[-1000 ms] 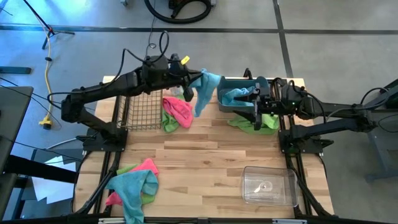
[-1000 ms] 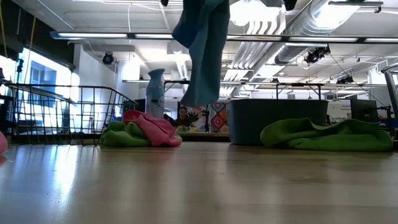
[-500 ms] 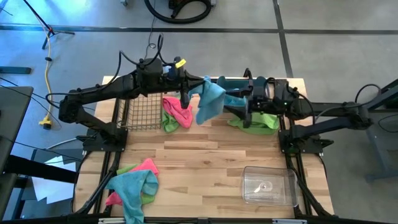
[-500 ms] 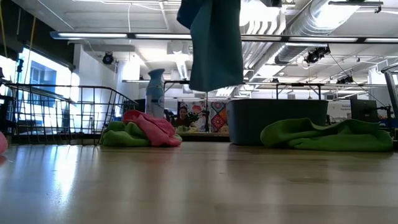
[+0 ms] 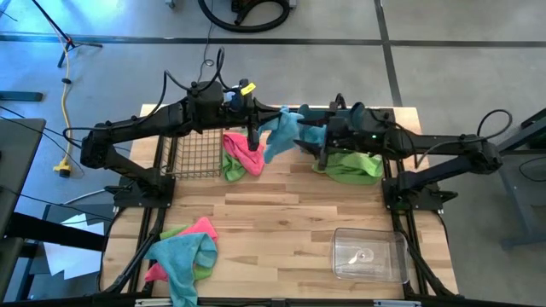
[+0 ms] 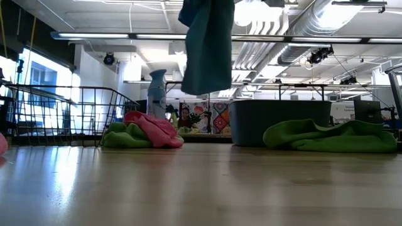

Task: Sort microfiber towel by color & place in baskets
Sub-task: Put the top blue towel into the blue bin

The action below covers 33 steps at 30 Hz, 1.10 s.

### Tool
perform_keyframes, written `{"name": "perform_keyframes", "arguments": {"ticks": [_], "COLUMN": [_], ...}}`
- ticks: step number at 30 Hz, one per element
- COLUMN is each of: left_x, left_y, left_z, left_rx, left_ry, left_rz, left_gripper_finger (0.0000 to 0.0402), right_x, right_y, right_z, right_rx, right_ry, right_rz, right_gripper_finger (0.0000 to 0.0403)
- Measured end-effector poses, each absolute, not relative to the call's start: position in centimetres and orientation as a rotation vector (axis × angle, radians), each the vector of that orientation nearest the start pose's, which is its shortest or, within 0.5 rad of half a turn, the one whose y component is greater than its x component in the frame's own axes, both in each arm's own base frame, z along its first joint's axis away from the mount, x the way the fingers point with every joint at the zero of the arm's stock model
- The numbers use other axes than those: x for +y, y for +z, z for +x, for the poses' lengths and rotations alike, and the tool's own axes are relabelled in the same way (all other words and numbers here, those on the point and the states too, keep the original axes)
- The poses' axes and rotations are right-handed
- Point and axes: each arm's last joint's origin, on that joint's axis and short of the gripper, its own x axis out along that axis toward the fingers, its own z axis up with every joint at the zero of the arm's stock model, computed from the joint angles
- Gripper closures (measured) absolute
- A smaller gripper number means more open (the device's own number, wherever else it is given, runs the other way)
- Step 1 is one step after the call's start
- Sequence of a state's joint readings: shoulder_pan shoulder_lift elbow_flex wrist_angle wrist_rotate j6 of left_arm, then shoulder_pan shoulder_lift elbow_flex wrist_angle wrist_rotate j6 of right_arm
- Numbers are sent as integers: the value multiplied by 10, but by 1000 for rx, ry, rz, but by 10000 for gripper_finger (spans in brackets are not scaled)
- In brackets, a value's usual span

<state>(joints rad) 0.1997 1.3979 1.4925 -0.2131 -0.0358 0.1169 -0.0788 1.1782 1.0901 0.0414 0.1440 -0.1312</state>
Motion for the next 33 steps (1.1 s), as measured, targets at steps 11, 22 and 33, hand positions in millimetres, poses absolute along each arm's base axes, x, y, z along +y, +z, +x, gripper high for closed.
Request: {"name": "perform_keyframes", "arguments": {"ticks": [11, 22, 33], "left_x": [58, 58, 57], "left_y": [435, 436, 436], "left_z": [303, 308, 309], "left_rx": [128, 87, 83], "left_ry": [183, 136, 101], "left_rz": [124, 142, 159], "left_gripper_finger": [401, 401, 399], "right_x": [-32, -29, -29], "right_y": [389, 387, 385], "right_z": [276, 280, 282], "right_rx": [28, 19, 20], "right_ry": [-363, -267, -264], "right_rz": [-196, -157, -113], "right_gripper_finger": [130, 131, 326]}}
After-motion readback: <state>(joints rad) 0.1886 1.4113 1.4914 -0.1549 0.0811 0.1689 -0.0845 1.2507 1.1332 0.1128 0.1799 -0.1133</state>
